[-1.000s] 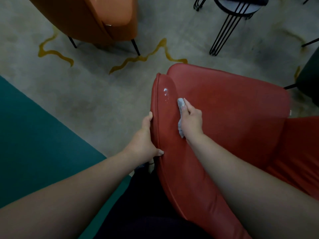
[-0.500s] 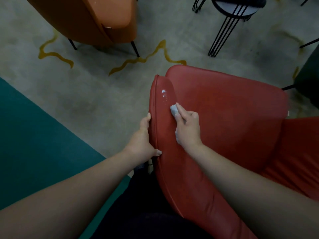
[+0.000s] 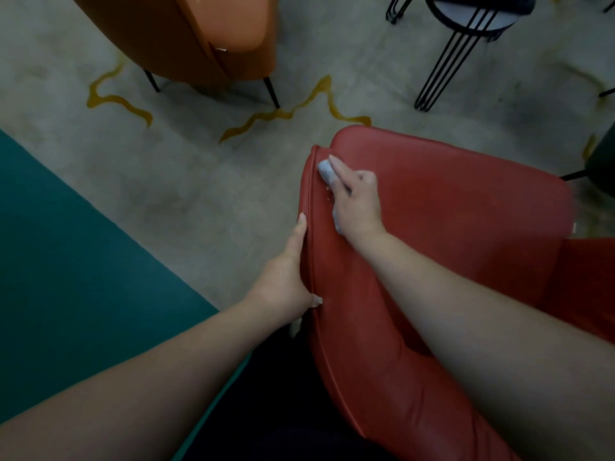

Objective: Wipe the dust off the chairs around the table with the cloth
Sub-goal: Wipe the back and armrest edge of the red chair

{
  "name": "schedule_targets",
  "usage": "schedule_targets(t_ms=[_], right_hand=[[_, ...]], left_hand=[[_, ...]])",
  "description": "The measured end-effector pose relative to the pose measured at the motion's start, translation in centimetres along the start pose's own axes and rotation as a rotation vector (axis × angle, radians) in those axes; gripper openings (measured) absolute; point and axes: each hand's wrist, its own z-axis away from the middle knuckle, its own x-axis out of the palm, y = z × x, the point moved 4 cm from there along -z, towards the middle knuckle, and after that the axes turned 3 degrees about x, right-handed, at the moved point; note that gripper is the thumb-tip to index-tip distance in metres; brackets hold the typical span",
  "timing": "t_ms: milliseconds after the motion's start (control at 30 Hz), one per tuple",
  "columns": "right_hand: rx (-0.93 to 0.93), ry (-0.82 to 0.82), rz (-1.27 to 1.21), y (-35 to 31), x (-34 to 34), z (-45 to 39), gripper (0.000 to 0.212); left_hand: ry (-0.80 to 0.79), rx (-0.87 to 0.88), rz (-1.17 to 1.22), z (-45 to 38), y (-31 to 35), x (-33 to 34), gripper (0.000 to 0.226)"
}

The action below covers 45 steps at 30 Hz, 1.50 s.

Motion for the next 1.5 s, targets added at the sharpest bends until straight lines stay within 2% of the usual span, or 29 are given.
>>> schedule_targets(t_ms=[133,233,333,500,533,600,733,800,867,1000,1100,1233,1333,1400,1500], right_hand=[[-0.079,-0.036,0.026,1.7,-0.3,3.0,0.032],[-0.035,0.029,0.042,0.6,0.3,-1.1,0.032],[-0.020,0.010,0.029,-0.7,0.7,-3.7,0.030],[-0.252,0.012,0.081,1.0,-1.2,5.2,0.032],[-0.254,0.009,0.084,1.4,-1.5,7.0,0.033],[-0.189,0.005,0.086,2.0,-1.5,7.5,0.036],[-0.026,0.061,0.104,0.6,-0.3,1.2,0.034],[0.035,0.031,0.065,0.1,0.0,-1.0,0.033],[-0.075,0.000,0.078,-0.2,-0.2,0.2,0.033],[-0.276,-0.009,0.138,1.7,-1.9,8.7,0.041],[-0.228,0.002,0.124,2.8,-2.2,10.9,0.044],[-0.055,0.072,0.099,1.4,-0.5,3.5,0.036],[0.105,0.022,0.003,1.2,0.0,-1.7,0.033],[0.000,-0.013,0.034,0.8,0.0,-0.1,0.033],[-0.205,-0.013,0.096,1.4,-1.3,7.4,0.042]], left_hand=[[-0.006,-0.005,0.006,-0.2,0.1,0.0,0.139],[-0.020,-0.012,0.020,-0.3,0.0,0.0,0.139],[-0.021,-0.020,0.013,-0.3,0.0,0.0,0.139],[-0.031,-0.014,0.019,-0.3,0.1,0.0,0.139],[-0.038,-0.014,0.019,-0.3,0.1,-0.1,0.139],[-0.043,-0.013,0.019,-0.3,0.2,-0.2,0.138],[-0.041,-0.007,0.046,-0.4,0.3,-0.3,0.137],[-0.046,-0.004,0.075,-0.3,0.3,-0.2,0.138],[-0.040,0.006,0.083,-0.3,0.2,-0.2,0.138],[-0.041,0.024,0.073,-0.2,0.2,-0.2,0.138],[-0.058,0.024,0.065,-0.4,0.0,-0.2,0.139],[-0.043,0.020,0.066,-0.6,-0.2,-0.2,0.140],[-0.047,0.002,0.084,-0.8,-0.5,0.0,0.141],[-0.040,0.003,0.081,-0.8,-0.6,0.1,0.141],[-0.038,0.023,0.089,-0.8,-0.6,0.0,0.141]])
